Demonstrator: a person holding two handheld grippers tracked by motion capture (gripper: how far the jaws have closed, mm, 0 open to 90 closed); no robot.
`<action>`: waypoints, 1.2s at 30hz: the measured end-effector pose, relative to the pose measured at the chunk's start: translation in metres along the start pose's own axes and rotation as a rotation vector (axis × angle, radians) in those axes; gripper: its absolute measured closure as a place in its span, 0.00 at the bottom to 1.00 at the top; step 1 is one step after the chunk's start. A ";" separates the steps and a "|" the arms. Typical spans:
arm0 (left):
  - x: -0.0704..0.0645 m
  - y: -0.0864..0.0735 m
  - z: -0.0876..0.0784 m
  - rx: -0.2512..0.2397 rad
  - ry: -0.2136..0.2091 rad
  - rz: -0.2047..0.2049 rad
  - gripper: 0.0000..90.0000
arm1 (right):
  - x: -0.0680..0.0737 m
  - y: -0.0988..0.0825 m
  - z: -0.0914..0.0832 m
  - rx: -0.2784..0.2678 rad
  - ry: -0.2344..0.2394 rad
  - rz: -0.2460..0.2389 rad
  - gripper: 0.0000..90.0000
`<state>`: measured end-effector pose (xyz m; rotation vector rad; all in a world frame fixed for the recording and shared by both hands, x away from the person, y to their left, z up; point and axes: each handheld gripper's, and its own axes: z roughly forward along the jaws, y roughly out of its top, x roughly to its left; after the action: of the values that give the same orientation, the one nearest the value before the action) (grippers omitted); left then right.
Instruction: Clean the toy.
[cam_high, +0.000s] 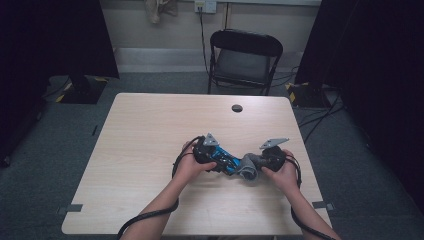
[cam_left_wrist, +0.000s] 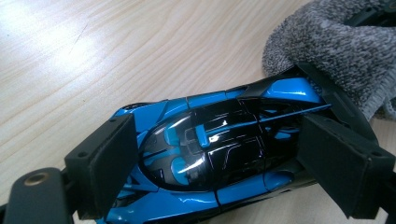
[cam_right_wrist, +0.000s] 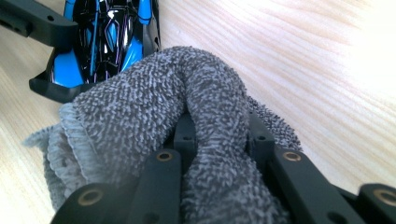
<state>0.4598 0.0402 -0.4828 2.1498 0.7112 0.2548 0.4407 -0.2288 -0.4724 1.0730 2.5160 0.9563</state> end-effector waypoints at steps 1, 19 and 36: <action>0.000 0.000 0.000 0.000 0.000 0.000 0.14 | -0.001 0.001 0.000 -0.004 -0.006 -0.005 0.80; 0.000 0.001 0.000 0.006 -0.002 0.000 0.14 | -0.017 0.006 0.003 -0.019 -0.073 0.070 0.80; 0.000 0.000 0.000 0.002 -0.004 -0.002 0.14 | -0.023 -0.003 -0.016 -0.035 -0.091 0.044 0.80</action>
<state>0.4600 0.0401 -0.4826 2.1507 0.7119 0.2490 0.4480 -0.2540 -0.4626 1.1395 2.4039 0.9372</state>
